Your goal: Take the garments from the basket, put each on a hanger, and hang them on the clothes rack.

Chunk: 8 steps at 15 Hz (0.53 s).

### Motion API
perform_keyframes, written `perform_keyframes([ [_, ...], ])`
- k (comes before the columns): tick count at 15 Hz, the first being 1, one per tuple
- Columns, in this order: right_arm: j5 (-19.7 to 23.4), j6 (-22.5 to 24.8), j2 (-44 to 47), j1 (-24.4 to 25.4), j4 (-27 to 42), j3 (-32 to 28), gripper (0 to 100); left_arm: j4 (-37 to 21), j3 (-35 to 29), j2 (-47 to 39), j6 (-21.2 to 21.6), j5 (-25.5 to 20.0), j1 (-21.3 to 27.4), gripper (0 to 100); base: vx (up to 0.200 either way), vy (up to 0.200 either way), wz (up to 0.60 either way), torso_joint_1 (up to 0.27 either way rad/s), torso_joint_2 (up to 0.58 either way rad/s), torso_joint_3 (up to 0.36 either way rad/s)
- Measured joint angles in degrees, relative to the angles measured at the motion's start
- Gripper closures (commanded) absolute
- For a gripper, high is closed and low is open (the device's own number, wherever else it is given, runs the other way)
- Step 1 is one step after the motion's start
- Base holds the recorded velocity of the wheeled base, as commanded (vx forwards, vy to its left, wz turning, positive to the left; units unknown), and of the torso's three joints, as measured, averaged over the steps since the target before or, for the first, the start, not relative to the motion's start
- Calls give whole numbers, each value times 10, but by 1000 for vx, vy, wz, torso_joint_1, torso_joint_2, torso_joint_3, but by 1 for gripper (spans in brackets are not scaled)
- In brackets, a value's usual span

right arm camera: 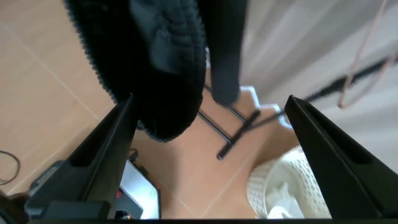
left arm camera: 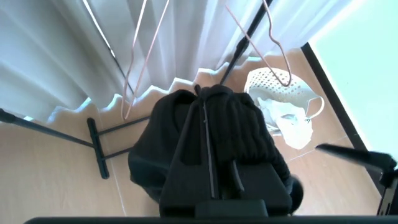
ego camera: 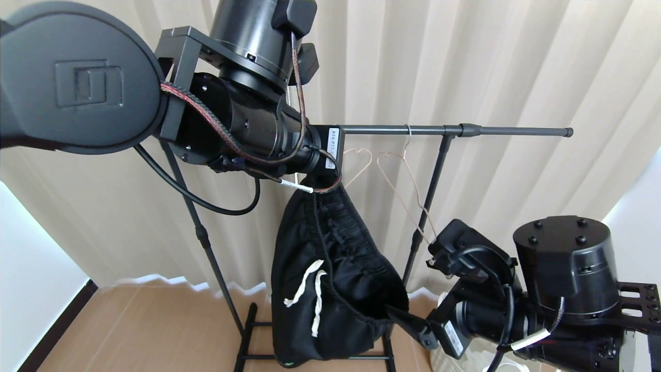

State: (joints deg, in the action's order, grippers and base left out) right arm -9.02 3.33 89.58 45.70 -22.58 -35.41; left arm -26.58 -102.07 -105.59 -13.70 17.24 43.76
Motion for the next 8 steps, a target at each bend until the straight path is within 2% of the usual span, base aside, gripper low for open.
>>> perform_keyframes([
  [3,42,-2,0,4,-71,22,0,0,2,-4,1,-1,11,100,0,0,0,0,0,0],
  [8,45,-36,9,13,-92,17,0,0,11,-4,6,-1,21,100,0,0,0,0,0,0],
])
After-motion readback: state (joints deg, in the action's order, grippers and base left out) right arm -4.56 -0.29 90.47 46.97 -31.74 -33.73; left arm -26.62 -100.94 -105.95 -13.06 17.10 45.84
